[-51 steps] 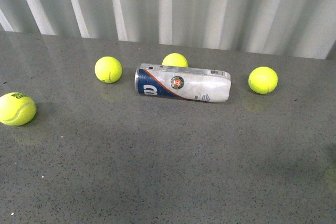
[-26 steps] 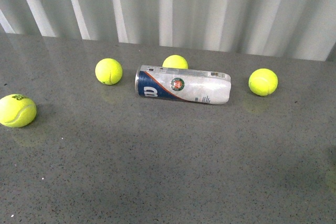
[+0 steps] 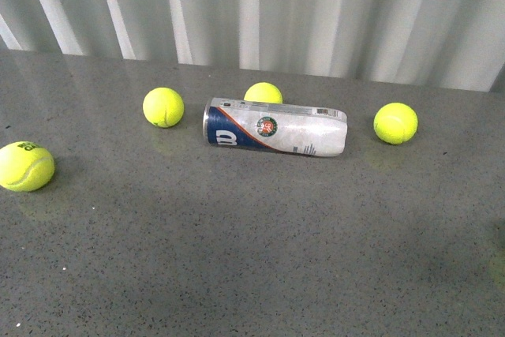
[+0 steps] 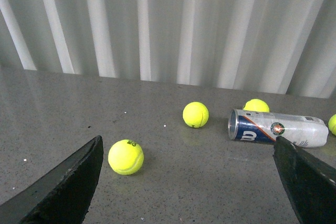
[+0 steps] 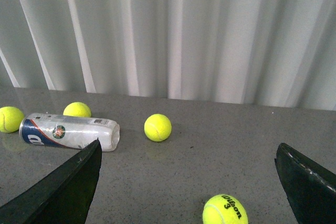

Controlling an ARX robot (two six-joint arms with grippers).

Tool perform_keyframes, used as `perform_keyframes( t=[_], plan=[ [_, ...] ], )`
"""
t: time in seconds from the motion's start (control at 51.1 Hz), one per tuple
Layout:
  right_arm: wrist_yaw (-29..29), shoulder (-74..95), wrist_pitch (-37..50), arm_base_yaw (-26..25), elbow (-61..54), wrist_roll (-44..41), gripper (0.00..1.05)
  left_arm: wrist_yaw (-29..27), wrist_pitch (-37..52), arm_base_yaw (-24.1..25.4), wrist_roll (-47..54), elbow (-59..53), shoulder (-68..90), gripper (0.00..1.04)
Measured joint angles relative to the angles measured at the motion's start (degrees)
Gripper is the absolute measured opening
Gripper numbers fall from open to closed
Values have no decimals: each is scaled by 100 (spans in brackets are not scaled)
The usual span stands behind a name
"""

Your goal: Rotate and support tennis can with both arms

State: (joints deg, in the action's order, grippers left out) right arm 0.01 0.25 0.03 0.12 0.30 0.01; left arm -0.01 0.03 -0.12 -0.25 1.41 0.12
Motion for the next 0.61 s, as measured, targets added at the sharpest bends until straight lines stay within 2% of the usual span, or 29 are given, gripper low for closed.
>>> perform_keyframes(
  t=[0.294,0.333,0.372,0.411,0.45,0.509,0.607],
  plan=[
    [0,0,0,0,0,0,97,0,0,0,0,0,0,98],
    [0,0,0,0,0,0,97,-149,-94,-44,-138,22,66,98],
    [-2,0,0,0,0,0,97,-535,-555,-116,-503,181,356,98],
    [0,0,0,0,0,0,97,-599,-640,-111,-927,286,726,98],
    [7,0,0,2,0,0,97,-496,-516,-66,-1261,374,1193,98],
    [2,-4,0,2,0,0,97,-28,-92,85,-1609,533,1954,98],
    [-2,-2,0,0,0,0,97,1266,925,374,-1847,1036,3311,98]
  ],
)
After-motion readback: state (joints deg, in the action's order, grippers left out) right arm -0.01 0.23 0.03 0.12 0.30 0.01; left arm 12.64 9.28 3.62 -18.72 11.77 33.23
